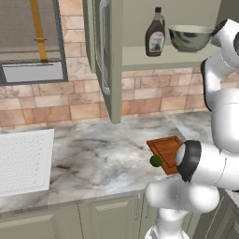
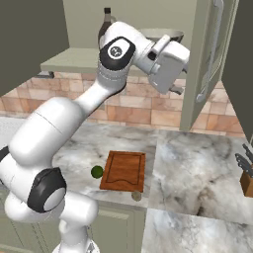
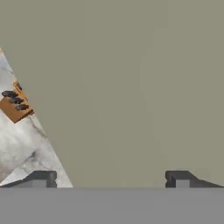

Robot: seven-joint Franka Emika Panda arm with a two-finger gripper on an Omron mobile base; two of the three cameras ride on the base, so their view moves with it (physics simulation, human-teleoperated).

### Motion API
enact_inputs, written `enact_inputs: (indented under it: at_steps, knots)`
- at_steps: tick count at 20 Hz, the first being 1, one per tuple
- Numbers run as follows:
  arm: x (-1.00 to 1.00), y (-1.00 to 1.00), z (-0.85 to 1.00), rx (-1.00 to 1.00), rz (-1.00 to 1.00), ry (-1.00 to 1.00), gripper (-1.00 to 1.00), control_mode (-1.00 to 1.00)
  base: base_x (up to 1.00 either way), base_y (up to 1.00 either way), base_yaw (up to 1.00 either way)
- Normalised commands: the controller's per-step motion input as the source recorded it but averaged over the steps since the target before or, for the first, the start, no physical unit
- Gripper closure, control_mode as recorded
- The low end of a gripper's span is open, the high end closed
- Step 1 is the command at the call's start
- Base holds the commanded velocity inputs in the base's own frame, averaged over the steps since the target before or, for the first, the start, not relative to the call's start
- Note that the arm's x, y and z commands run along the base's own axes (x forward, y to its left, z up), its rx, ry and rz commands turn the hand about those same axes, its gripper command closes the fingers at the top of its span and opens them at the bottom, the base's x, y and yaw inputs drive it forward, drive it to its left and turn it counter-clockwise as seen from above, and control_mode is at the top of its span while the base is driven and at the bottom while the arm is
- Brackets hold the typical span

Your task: Open the cabinet. Place the bowl and condiment on the counter. Then place the lime and garlic on the cutting board.

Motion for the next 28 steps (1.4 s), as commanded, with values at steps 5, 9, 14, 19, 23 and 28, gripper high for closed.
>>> enact_inputs:
  at_steps: [5,9,14,19,23,28]
  knots:
    - [-0.71,0.65,-0.06,0.03,0.23,-0.20,-1.00,-1.00,0.00,0.00,0.00]
    - [-0.25,1.00,-0.08,0.00,0.41,-0.04,-1.00,-1.00,0.00,0.00,0.00]
    - [0.00,1.00,0.00,0.00,0.27,-0.07,-1.00,-1.00,0.00,0.00,0.00]
    - [0.30,1.00,0.01,0.02,0.26,-0.11,-1.00,-1.00,0.00,0.00,0.00]
    - [0.58,1.00,0.01,0.04,0.31,-0.27,-1.00,-1.00,0.00,0.00,0.00]
    - [0.73,1.00,0.30,0.14,0.31,-0.29,-1.00,-1.00,0.00,0.00,0.00]
